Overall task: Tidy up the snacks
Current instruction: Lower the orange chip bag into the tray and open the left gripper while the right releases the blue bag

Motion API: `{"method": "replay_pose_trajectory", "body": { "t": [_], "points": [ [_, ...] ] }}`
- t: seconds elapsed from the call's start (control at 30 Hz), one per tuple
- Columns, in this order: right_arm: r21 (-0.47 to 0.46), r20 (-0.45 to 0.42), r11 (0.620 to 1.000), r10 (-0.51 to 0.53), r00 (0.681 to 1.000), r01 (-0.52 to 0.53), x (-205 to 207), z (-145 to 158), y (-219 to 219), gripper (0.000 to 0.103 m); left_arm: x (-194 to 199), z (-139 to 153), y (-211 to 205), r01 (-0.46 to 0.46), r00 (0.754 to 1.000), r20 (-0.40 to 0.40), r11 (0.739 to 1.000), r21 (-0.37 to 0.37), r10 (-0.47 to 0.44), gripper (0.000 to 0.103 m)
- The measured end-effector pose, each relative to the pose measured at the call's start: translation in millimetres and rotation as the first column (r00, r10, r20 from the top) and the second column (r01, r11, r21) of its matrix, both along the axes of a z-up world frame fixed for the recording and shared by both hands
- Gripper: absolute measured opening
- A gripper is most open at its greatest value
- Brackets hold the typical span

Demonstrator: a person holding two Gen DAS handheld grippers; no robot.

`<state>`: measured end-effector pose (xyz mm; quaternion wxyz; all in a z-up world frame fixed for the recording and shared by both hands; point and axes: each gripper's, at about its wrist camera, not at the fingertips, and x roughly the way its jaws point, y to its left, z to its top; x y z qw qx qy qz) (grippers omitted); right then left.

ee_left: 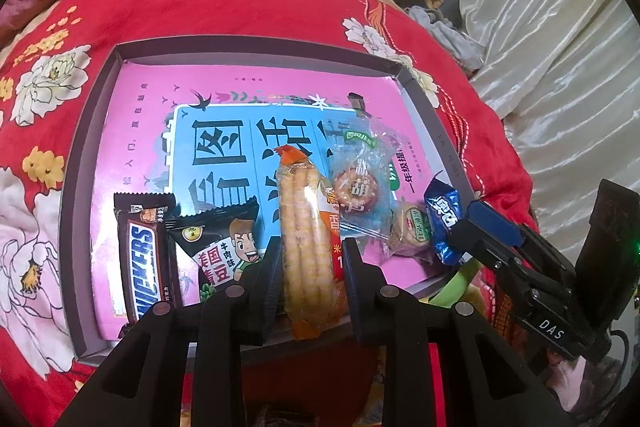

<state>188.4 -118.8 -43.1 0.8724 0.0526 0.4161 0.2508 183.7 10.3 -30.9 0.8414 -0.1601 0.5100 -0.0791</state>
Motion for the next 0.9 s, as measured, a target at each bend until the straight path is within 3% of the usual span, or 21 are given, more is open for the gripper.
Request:
{"method": "replay_pose_trajectory", "body": {
  "t": [0.3, 0.77, 0.9],
  "points": [
    [0.009, 0.005, 1.0, -0.013, 1.0, 0.013, 0, 3, -3, 0.054, -2, 2, 1, -0.003, 1.0, 0.0, 1.0, 0.004, 0.003, 0.03],
    [0.032, 0.031, 0.998, -0.048, 0.998, 0.047, 3, 9, -14, 0.059, -7, 14, 5, -0.003, 1.0, 0.021, 1.0, -0.017, 0.003, 0.057],
    [0.053, 0.035, 0.996, -0.074, 0.997, 0.072, 4, 12, -22, 0.061, -10, 20, 9, -0.005, 0.999, 0.033, 1.0, -0.028, 0.006, 0.06]
  ]
}}
